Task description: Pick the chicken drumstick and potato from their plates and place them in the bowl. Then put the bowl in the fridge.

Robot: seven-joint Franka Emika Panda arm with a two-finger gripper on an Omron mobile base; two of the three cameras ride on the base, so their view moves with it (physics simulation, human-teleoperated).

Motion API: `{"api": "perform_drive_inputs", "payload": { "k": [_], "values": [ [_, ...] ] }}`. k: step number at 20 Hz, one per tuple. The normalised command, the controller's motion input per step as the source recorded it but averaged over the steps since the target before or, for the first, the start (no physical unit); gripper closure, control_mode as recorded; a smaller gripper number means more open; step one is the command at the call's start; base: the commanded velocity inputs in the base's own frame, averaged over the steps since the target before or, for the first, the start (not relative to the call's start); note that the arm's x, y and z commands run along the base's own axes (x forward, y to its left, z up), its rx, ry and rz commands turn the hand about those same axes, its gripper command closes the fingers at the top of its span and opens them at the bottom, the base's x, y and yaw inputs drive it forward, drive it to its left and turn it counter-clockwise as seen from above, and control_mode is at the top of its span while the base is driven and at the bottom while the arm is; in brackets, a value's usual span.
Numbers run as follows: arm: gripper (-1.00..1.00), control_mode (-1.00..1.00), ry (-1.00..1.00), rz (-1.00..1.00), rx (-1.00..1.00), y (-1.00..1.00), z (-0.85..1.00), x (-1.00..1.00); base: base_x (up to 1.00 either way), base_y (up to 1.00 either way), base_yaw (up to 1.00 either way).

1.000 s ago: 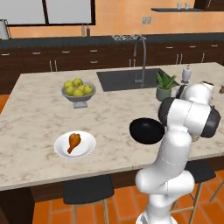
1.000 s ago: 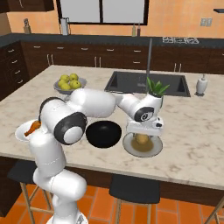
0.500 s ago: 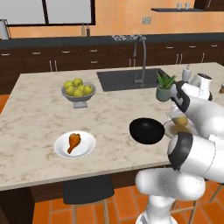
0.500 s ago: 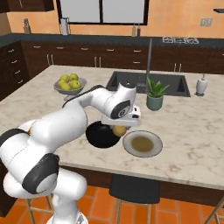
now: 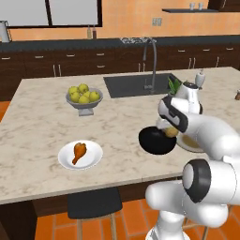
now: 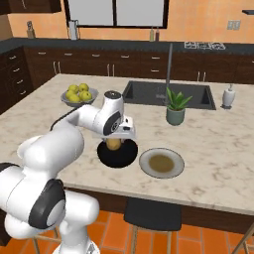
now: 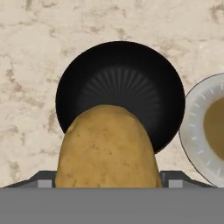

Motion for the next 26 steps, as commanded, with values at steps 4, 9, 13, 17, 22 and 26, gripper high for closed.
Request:
{"api": "perform_drive_inputs", "payload": {
  "k": [4,9,13,17,22,26],
  "values": [
    [1.0,-1.0,0.01,0.0,-0.01,0.01,-0.38,0.37,0.0,0.0,0.0],
    [1.0,-1.0,0.0,0.0,0.0,0.0,-0.28,0.01,0.0,0.0,0.0],
    [1.0,-1.0,0.0,0.0,0.0,0.01,-0.33,0.04,0.0,0.0,0.0],
    [1.0,-1.0,0.0,0.0,0.0,0.13,-0.31,0.06,0.0,0.0,0.0],
    [-1.0,-1.0,0.0,0.0,-0.01,0.16,-0.26,0.11,0.0,0.0,0.0],
    [-1.0,-1.0,0.0,0.0,0.0,0.04,-0.1,0.01,0.0,0.0,0.0]
  ]
}}
